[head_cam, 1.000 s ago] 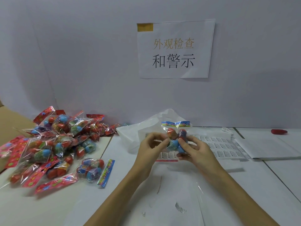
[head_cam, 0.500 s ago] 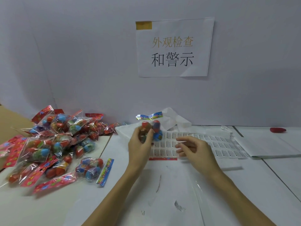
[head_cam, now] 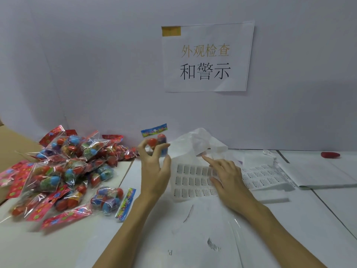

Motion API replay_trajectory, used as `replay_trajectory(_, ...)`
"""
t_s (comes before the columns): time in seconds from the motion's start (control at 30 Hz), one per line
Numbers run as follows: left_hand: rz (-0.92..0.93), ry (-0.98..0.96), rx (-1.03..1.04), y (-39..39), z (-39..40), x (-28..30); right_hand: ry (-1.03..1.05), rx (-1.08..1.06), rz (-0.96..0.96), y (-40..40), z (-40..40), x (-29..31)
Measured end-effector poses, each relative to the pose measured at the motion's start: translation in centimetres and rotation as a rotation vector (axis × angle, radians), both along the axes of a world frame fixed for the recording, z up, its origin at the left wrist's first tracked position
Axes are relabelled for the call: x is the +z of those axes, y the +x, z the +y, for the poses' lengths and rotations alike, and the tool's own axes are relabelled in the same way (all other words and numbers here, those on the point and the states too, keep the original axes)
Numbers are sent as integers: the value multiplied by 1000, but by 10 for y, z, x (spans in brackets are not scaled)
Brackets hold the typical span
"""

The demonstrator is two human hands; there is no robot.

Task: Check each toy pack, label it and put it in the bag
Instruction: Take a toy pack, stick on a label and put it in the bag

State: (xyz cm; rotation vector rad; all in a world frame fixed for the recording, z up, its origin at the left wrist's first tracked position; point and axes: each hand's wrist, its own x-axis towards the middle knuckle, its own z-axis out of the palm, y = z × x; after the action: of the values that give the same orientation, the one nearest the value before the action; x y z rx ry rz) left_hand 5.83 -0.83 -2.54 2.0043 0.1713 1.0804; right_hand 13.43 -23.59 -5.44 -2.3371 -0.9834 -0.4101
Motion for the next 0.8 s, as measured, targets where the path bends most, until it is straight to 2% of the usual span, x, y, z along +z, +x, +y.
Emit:
replay_trajectory(0.1, 101, 0, -101, 2, -3, -6, 87, -83, 3, 1, 2, 0)
replay_trajectory(0.2, 77, -10, -108, 2, -8, -8, 186, -134, 61, 2, 2, 1)
replay_trajectory(0.33, 89, -4, -189, -1, -17, -5, 224, -203, 18, 3, 0, 4)
replay_trajectory(0.5, 103, -214, -197, 0, -24, 0, 252, -268, -40, -2, -2, 10)
replay_trajectory(0.57, 131, -318, -212, 1, -25, 0, 271, -232, -38, -4, -2, 14)
replay_trajectory(0.63, 153, -346, -223, 2, -29, -2, 298, -108, 21, -10, 1, 17)
replay_trajectory(0.7, 144, -296, -235, 1, -34, -3, 352, 6, 95, -19, 7, 20)
replay_trajectory(0.8, 72, -191, -270, -1, -40, -3, 403, 53, 29, -26, 10, 24)
